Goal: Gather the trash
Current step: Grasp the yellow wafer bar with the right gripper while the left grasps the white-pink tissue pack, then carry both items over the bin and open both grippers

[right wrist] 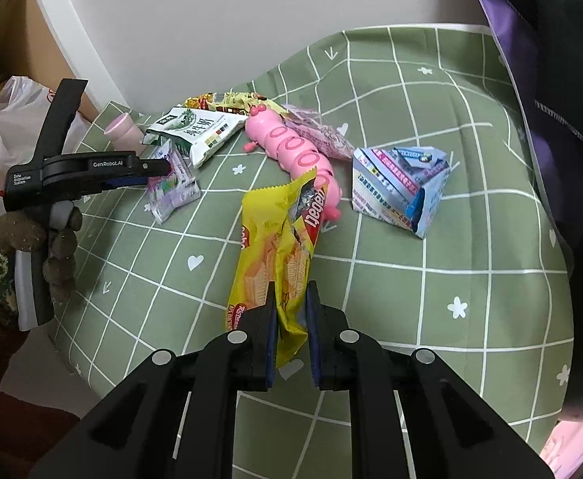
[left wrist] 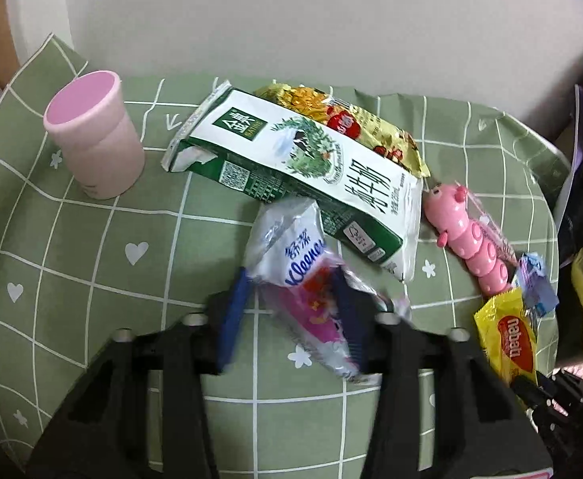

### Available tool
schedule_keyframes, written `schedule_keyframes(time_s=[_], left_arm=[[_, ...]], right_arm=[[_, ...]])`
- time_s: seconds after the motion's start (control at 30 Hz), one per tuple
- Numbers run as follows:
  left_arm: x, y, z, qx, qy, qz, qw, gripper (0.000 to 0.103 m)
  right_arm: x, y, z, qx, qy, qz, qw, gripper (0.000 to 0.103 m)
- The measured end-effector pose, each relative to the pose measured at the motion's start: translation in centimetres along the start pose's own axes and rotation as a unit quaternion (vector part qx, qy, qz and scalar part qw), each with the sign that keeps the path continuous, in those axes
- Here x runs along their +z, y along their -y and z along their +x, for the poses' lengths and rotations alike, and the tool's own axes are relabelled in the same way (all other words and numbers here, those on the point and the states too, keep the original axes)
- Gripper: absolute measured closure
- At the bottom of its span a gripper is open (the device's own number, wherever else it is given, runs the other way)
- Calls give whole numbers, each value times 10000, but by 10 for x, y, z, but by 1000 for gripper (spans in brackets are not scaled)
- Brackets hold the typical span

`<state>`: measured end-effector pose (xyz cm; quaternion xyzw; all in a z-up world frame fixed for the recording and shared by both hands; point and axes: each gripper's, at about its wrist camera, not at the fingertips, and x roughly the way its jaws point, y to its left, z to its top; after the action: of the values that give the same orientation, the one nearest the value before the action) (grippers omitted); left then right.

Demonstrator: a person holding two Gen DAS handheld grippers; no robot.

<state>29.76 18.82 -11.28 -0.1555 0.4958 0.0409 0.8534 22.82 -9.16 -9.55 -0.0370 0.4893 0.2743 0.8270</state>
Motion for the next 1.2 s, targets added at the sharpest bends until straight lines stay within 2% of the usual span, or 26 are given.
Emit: schedule_keyframes(time_s=[0.03, 0.13, 0.27, 0.4, 0.53, 0.6, 0.7, 0.77, 0.87, 1.0, 1.2], left_arm=[[-2, 1, 1, -24, -42, 44, 10000, 96], [-8, -3, -4, -150, -19, 67, 9999, 99], [-23, -7, -31, -432, 219, 40, 9988, 99], [-23, 1, -67, -735, 643, 177, 9951, 99], [-9, 35, -85, -860, 897, 383, 9915, 99], [-2, 48, -96, -1081, 1001, 523, 9877, 99], [10, 77, -118, -1513, 1180, 859, 9777, 99], [19, 100, -133, -1846, 1304, 1142, 9674, 99], [31, 142, -155, -2291, 1485, 1603, 9485, 99], [38, 191, -173, -2671, 1636, 2122, 9257, 99], [31, 264, -191, -3223, 1607, 2842, 8886, 99]], right_arm=[[0, 0, 1, 5, -10, 8, 10000, 90], [-1, -3, 3, 18, -21, -24, 10000, 90], [2, -8, 1, -5, 42, -90, 10000, 90], [5, -8, -7, -49, 194, -108, 9997, 90], [7, -10, -25, -189, 443, -233, 9986, 90], [8, -10, -41, -321, 636, -281, 9971, 90], [11, -5, -72, -582, 960, -246, 9934, 90], [15, 1, -98, -846, 1245, -164, 9885, 90], [20, 11, -135, -1244, 1667, 11, 9781, 90], [19, 26, -195, -1767, 2241, 274, 9580, 90], [2, 55, -254, -2403, 2570, 682, 9336, 90]])
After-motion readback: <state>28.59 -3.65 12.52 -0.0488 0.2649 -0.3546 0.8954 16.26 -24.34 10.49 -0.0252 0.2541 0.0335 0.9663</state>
